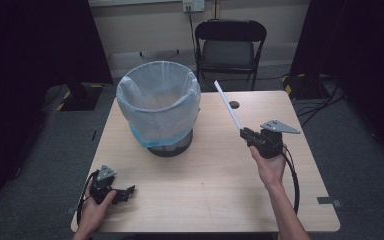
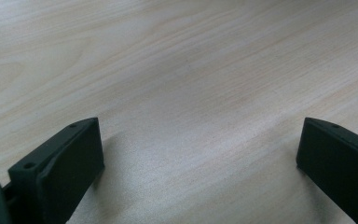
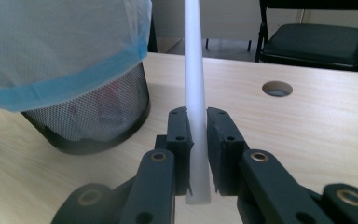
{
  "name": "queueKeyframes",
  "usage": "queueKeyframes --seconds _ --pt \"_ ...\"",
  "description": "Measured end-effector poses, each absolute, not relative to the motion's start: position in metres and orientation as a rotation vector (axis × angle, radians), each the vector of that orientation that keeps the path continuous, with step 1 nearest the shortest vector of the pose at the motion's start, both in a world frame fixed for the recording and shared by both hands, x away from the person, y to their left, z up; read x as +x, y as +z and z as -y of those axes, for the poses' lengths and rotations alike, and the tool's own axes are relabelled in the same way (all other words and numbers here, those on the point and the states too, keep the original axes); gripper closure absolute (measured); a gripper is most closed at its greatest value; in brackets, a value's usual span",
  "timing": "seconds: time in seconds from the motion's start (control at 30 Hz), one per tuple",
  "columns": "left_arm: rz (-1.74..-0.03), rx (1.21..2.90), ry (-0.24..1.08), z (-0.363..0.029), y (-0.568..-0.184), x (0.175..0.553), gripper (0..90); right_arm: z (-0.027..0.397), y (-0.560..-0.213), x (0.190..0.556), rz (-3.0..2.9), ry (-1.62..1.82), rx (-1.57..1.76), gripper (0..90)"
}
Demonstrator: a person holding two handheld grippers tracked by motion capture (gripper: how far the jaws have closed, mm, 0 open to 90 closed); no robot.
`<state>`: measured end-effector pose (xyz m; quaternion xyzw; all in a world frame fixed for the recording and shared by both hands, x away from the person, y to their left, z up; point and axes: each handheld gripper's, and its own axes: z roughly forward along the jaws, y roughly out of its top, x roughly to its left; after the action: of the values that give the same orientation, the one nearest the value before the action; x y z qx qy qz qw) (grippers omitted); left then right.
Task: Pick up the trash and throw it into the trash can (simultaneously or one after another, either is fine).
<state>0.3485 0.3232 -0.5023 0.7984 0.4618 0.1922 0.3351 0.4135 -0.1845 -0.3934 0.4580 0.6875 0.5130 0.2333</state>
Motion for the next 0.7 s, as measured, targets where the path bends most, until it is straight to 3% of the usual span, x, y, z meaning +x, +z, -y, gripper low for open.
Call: queueKeyframes --seconds 0.7 --pt "-1.205 2.083 0.503 -0.323 -0.502 0.348 0.0 0.167 -0.346 0.42 -1.768 1.541 1.153 80.4"
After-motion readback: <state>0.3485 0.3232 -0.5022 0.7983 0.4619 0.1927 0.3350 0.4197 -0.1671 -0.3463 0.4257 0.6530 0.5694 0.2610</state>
